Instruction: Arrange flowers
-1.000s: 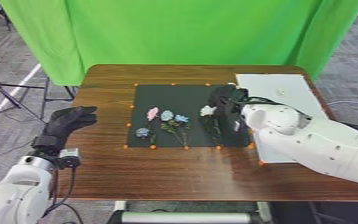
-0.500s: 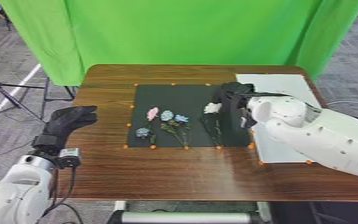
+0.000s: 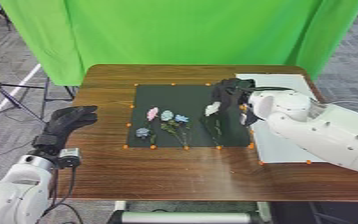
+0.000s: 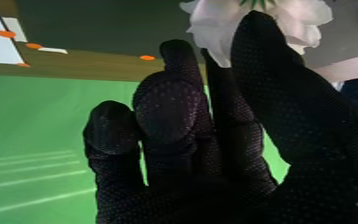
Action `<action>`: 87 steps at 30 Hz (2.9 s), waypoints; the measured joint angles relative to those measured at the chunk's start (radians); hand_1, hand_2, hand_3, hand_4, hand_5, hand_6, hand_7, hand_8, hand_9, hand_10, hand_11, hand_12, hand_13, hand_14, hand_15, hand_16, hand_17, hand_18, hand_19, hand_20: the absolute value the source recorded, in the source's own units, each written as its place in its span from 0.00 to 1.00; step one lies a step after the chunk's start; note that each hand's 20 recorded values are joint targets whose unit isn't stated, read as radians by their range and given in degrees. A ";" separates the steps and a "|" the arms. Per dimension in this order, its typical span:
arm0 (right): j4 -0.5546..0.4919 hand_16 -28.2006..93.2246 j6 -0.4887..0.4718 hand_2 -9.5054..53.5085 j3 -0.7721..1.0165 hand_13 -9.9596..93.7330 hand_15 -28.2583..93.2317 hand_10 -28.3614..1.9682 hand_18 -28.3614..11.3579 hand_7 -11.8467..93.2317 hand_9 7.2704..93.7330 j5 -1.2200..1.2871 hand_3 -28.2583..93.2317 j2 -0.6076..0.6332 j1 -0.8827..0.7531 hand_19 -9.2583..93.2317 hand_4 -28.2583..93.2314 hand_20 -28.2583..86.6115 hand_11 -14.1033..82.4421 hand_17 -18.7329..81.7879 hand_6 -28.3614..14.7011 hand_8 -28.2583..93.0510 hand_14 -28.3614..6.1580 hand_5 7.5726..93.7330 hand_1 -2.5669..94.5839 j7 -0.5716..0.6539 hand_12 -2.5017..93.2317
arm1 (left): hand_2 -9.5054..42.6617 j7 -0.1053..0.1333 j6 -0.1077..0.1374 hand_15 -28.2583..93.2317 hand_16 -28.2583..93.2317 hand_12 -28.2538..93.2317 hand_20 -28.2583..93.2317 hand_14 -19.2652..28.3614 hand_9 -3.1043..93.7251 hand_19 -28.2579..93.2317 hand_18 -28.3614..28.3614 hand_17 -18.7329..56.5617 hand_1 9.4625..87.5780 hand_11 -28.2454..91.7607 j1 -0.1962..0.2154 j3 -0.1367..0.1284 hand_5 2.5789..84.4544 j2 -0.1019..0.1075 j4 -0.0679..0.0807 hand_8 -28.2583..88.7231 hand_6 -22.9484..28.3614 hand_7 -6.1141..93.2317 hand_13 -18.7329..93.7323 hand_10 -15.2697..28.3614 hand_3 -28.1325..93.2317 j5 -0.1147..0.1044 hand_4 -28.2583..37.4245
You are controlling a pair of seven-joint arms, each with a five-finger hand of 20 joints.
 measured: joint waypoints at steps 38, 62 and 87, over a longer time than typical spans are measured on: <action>0.188 0.48 0.198 0.00 0.183 0.82 0.78 0.47 0.17 0.24 0.54 -0.067 0.76 0.012 -0.056 0.95 0.10 0.76 0.23 0.60 0.65 0.18 0.61 0.52 0.40 0.264 0.24 | 0.42 -0.010 -0.009 0.43 0.20 0.31 0.39 0.84 0.56 0.49 0.79 0.32 0.31 0.43 -0.004 0.001 0.61 0.003 0.000 0.17 0.50 0.23 0.53 0.73 0.70 0.000 0.11; 0.325 0.48 0.158 0.01 0.225 0.83 0.78 0.48 0.18 0.26 0.61 -0.128 0.74 -0.025 -0.169 0.95 0.10 0.74 0.24 0.61 0.70 0.19 0.63 0.60 0.50 0.414 0.24 | 0.43 -0.019 -0.026 0.44 0.20 0.31 0.39 0.84 0.57 0.50 0.80 0.31 0.30 0.43 -0.011 0.008 0.61 0.000 0.001 0.17 0.49 0.22 0.53 0.73 0.70 0.002 0.10; 0.053 0.50 0.420 0.00 0.190 0.93 0.77 0.61 0.24 0.26 0.93 0.034 0.65 0.129 -0.192 1.00 0.12 0.74 0.19 0.70 0.68 0.27 0.76 0.84 0.72 0.431 0.39 | 0.43 -0.020 -0.026 0.44 0.20 0.31 0.39 0.84 0.57 0.49 0.79 0.31 0.29 0.43 -0.005 0.001 0.60 -0.004 -0.001 0.17 0.52 0.22 0.53 0.73 0.71 0.002 0.10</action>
